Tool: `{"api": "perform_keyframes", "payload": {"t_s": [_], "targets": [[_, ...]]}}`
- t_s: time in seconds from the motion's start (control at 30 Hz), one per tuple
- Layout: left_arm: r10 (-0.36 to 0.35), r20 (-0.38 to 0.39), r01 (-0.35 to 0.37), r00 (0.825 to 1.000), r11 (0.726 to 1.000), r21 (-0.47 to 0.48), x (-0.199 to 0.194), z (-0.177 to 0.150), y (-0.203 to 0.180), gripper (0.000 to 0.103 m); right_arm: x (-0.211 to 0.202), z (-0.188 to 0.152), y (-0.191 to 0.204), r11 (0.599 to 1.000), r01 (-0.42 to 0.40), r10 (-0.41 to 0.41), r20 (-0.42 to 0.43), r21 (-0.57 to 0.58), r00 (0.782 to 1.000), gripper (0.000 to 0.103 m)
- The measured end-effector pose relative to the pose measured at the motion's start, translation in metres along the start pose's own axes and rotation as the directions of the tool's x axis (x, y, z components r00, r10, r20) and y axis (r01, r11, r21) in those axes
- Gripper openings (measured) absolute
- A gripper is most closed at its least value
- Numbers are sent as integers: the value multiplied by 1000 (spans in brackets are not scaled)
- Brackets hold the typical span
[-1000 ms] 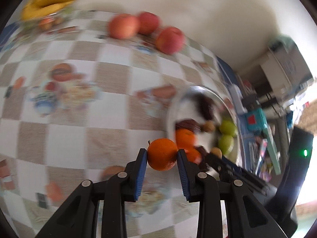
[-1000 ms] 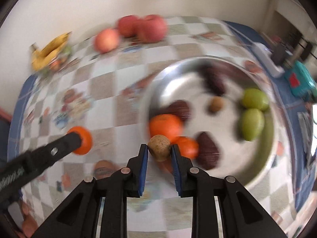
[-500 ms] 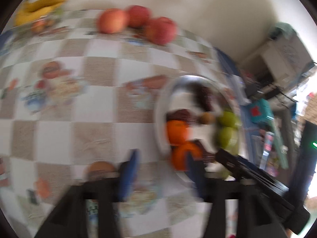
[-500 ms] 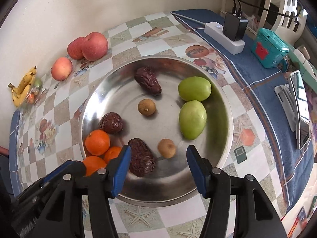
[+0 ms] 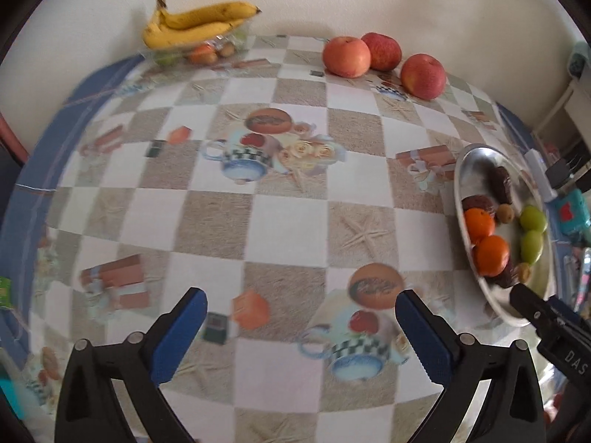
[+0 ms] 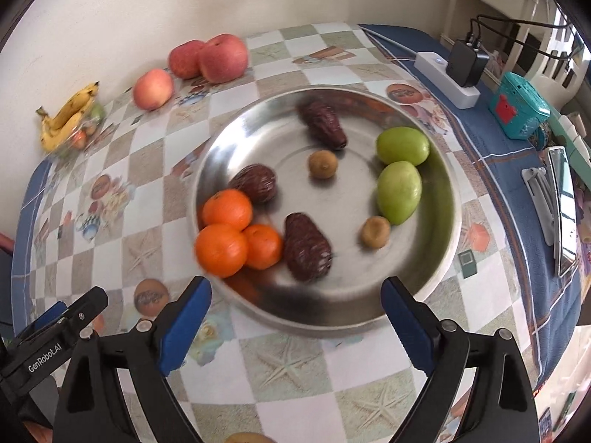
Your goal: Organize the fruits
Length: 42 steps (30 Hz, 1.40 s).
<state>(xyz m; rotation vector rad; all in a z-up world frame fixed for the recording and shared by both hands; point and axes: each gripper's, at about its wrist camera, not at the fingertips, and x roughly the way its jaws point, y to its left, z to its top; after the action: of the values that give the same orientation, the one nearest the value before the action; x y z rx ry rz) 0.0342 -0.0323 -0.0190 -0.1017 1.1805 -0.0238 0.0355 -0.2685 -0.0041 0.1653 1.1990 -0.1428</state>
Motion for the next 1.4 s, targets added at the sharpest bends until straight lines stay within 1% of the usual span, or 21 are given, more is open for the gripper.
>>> {"api": "perform_keyframes", "payload": {"t_s": [0.03,0.13,0.2,0.3,0.4,0.47,0.87,1.0,1.4], "targets": [[10,3,-10,1000,1000,2,-3,-3,2,103,-1,-2,2,1000,6,-6,1,-11,1000,93],[-6,9,6,1000,1000,-19,-6,-4,4,103,-4,-6,7,999,17,-17,6,-33,1000,93],[11,21,-10,1000,999,-39,-8,-6,6,103,-6,-8,9,999,20,-20,12,-36,1000,93],[61,25,-60,998,997,-52,-10,-3,8,103,-9,-8,12,999,24,-23,24,-49,999,93],[130,7,-129,992,991,-46,-8,-3,7,103,-9,-7,14,998,26,-24,27,-61,999,93],[144,5,-143,990,989,-37,-7,-3,6,103,-8,-5,16,998,26,-24,29,-64,999,93],[150,5,-150,989,988,-33,-6,-1,5,103,-5,-2,24,995,31,-29,28,-91,999,93],[138,10,-138,990,990,-32,-7,0,6,103,-4,-2,25,995,34,-32,27,-98,999,94],[134,25,-133,991,991,-16,-9,1,2,103,-3,-1,28,994,33,-31,25,-109,999,94]]}}
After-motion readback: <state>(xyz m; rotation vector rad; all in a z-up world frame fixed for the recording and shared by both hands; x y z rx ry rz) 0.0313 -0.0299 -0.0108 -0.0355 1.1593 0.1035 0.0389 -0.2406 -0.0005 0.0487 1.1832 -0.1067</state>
